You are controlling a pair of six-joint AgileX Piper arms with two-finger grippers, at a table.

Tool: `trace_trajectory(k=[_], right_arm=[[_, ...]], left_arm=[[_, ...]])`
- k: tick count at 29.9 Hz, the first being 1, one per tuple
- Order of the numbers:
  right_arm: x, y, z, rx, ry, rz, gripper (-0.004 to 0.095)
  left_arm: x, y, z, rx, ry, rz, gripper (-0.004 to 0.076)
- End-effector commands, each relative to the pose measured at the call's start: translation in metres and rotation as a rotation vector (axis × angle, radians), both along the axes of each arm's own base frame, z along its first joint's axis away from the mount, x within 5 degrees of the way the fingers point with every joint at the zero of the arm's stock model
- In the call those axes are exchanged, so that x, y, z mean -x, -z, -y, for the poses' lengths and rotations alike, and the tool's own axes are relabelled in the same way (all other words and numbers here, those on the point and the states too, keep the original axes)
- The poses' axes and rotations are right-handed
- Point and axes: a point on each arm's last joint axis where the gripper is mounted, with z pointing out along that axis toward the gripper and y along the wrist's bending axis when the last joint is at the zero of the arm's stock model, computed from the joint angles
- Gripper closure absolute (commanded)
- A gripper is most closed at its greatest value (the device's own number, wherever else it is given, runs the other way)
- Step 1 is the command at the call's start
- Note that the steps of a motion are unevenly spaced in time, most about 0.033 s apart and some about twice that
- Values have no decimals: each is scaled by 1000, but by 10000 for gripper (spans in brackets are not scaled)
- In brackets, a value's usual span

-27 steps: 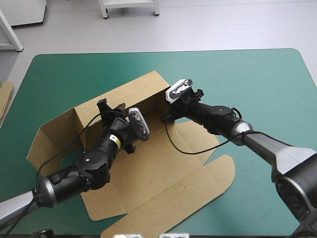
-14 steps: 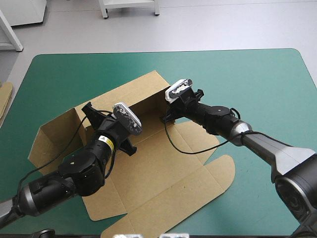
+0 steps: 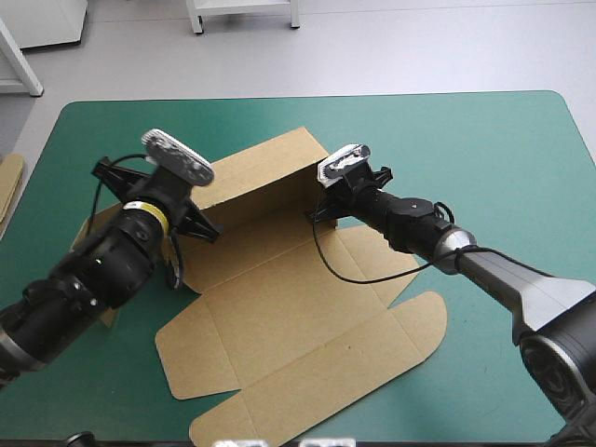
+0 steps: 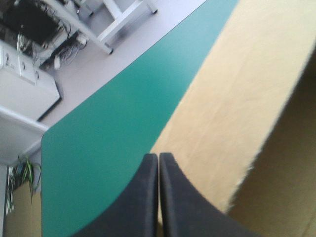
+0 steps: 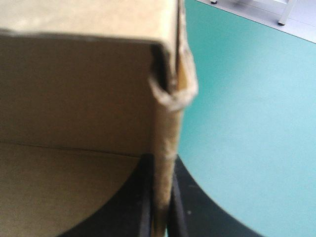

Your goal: Fold the box

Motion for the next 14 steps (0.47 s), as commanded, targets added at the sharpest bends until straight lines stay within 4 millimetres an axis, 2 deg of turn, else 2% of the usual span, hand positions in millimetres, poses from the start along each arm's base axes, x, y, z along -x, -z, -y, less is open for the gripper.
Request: trace_trajectory(k=[1,5,8,11,14], right_arm=[[8,-38,10,-114,39,49,908],[19,-33,15,-127,7,16,908],[25,-25,17,-184,-76,-85,908],[26,-20,27,-187,-91,-213,908],[27,-26,39,-125,-121,-276,908]], left_arm=[[-10,-26,-34,87,-58,67,730],[-25,-24,-73,177,-139,35,729],[-30,-23,-98,191,-188,30,729],[-32,-23,-116,224,-261,38,729],[-33,-21,-125,199,-287,37,729]])
